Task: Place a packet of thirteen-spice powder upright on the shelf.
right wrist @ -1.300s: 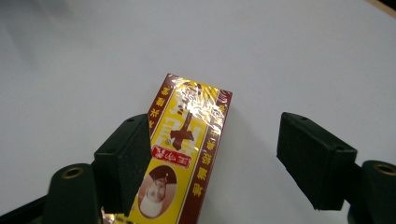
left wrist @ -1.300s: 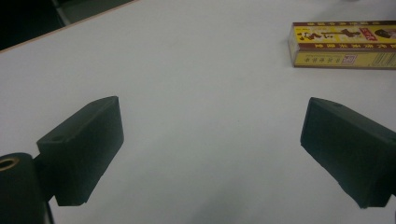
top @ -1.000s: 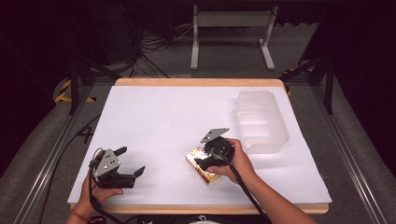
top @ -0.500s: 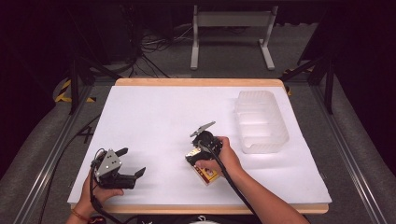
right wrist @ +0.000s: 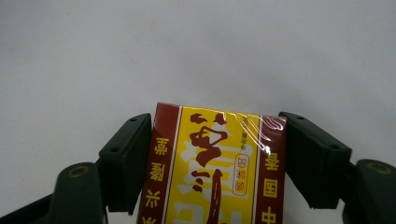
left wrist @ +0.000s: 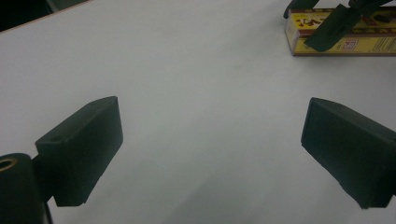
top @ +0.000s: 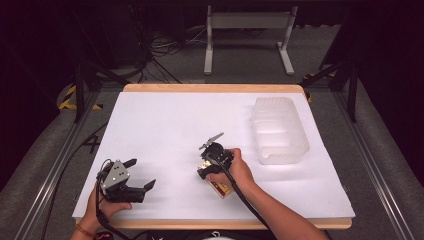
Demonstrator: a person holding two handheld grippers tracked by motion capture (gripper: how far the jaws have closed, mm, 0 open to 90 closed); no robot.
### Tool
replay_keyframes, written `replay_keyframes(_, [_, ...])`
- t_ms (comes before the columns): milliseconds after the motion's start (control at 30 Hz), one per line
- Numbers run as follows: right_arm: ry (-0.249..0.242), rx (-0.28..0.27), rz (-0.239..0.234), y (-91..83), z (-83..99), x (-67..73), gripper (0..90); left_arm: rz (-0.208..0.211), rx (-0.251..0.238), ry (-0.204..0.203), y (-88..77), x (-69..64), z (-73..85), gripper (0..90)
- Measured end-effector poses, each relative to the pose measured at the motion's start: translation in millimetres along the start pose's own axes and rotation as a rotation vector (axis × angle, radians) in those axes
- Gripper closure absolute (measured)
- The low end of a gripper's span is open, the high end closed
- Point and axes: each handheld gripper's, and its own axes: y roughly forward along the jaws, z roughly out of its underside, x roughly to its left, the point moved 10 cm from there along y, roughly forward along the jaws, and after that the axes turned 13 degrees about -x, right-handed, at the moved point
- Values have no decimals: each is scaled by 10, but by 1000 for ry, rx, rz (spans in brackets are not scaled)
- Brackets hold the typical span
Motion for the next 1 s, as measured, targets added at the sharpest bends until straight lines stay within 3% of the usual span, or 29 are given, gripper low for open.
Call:
replay_keyframes(200, [-5, -32, -8, -81, -34, 13, 304, 2, 2, -1, 6, -6, -1, 61])
replay_keyframes(367, [-14, -86, -26, -249, -94, 21, 311, 3, -2, -6, 4, -8, -13, 61])
replay_keyframes(600, [17, -180, -44, -503, -184, -31, 323, 6, 5, -4, 17, -20, -4, 61])
replay_keyframes(767, [13, -198, -45, -590, -204, -42, 323, 6, 4, -6, 14, -18, -12, 61])
replay_keyframes(1000, [7, -253, -40, -767, -274, -91, 324, 0, -27, -35, -24, 34, -54, 61])
